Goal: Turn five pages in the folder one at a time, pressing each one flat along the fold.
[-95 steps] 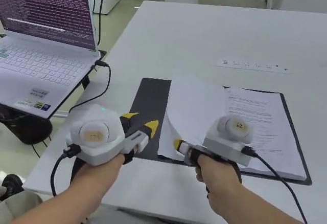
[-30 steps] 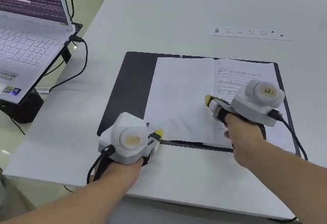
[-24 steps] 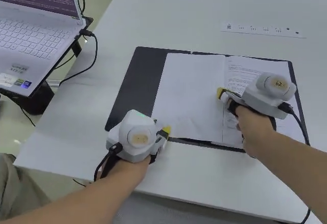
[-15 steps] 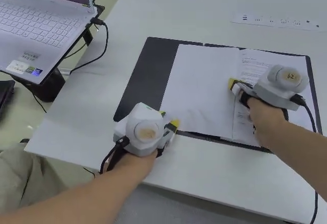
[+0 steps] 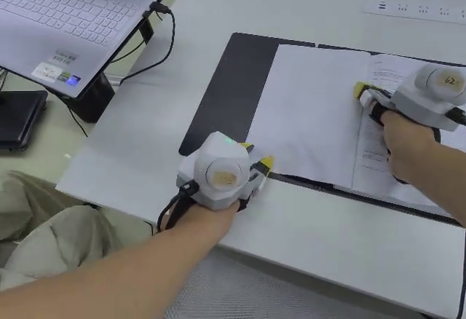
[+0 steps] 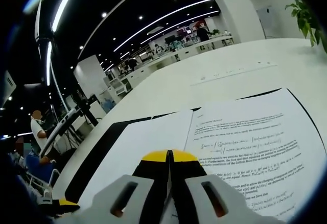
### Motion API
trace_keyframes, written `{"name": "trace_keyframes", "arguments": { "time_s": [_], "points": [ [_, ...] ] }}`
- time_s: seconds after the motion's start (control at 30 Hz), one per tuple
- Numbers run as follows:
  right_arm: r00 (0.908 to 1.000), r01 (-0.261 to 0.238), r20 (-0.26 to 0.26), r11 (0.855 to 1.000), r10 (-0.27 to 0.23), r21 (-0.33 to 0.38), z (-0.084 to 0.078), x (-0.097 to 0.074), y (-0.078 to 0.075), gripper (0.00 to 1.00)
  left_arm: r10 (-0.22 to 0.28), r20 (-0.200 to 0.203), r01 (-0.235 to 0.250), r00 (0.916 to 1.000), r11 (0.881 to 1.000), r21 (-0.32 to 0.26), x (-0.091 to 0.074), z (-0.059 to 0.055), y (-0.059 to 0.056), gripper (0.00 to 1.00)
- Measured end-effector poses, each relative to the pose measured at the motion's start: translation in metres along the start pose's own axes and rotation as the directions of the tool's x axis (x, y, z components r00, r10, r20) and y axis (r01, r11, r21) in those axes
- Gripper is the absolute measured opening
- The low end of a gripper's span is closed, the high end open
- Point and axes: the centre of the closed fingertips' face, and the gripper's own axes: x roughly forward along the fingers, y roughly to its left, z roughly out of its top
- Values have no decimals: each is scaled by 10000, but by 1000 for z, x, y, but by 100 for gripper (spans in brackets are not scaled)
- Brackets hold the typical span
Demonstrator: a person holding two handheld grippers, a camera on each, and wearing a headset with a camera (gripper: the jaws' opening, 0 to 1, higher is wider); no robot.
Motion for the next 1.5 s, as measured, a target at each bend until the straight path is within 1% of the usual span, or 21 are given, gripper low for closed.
{"name": "trace_keyframes", "arguments": {
  "time_s": [0.1, 0.3, 0.33, 0.5, 0.6, 0.67, 0.77, 0.83, 0.9, 0.93, 0.97, 1.0, 1.1, 1.23, 1.4, 1.5],
  "points": [
    [10000, 36, 13, 10000, -36, 37, 4, 5, -3, 0, 7, 42, -7, 10000, 10000, -6, -1, 0, 0, 21],
    [9999, 141, 13, 9996, -141, -256, 13, 19, -8, 0, 30, 69, -30, 10000, 10000, -11, -1, 0, 0, 21],
    [9999, 156, -9, 9995, -156, -290, 14, 28, -14, 0, 30, 67, -30, 10000, 10000, -8, -1, 0, 0, 21],
    [9996, 292, -42, 9978, -295, -603, 24, 44, -25, 0, 56, 65, -56, 10000, 10000, -30, 0, -1, 0, 21],
    [9993, 363, -88, 9960, -371, -821, 28, 59, -33, 0, 65, 70, -65, 10000, 10000, -27, 0, -1, 0, 21],
    [9991, 410, -90, 9967, -417, -699, 33, 65, -39, 0, 54, 89, -54, 9999, 10000, 7, 0, -1, -1, 21],
    [9990, 416, -127, 9942, -431, -996, 36, 77, -45, 0, 47, 112, -48, 9999, 10000, 26, 0, 0, -1, 21],
    [9990, 439, -80, 9954, -447, -852, 36, 79, -48, 0, 51, 136, -51, 9999, 10000, 17, -1, 0, -1, 21],
    [9990, 437, -89, 9948, -447, -918, 38, 86, -52, 0, 52, 139, -52, 9999, 10000, 5, -1, 0, -1, 21],
    [9990, 436, -85, 9951, -445, -887, 34, 81, -50, 0, 54, 142, -54, 9999, 10000, -13, -1, 0, -1, 21],
    [9991, 412, -92, 9965, -420, -729, 33, 80, -51, 0, 53, 145, -53, 9999, 10000, -19, -1, 1, -1, 21],
    [9992, 392, -97, 9966, -401, -730, 33, 79, -50, 0, 53, 146, -53, 9999, 10000, -14, -1, 1, -1, 21],
    [9994, 316, -124, 9977, -324, -603, 34, 81, -52, 0, 55, 174, -54, 9998, 10000, -26, -1, 1, -1, 22],
    [9995, 185, -233, 9987, -197, -485, 32, 80, -51, 0, 55, 161, -54, 9999, 10000, -28, 0, 1, -2, 21],
    [9997, 38, -234, 9988, -50, -493, 25, 70, -48, 0, 56, 135, -55, 9999, 10000, -38, 0, 1, -2, 22],
    [9996, -229, -166, 9991, 224, -345, 18, 59, -43, 0, 56, 133, -55, 9999, 10000, -44, 0, 1, -2, 22]
  ]
}}
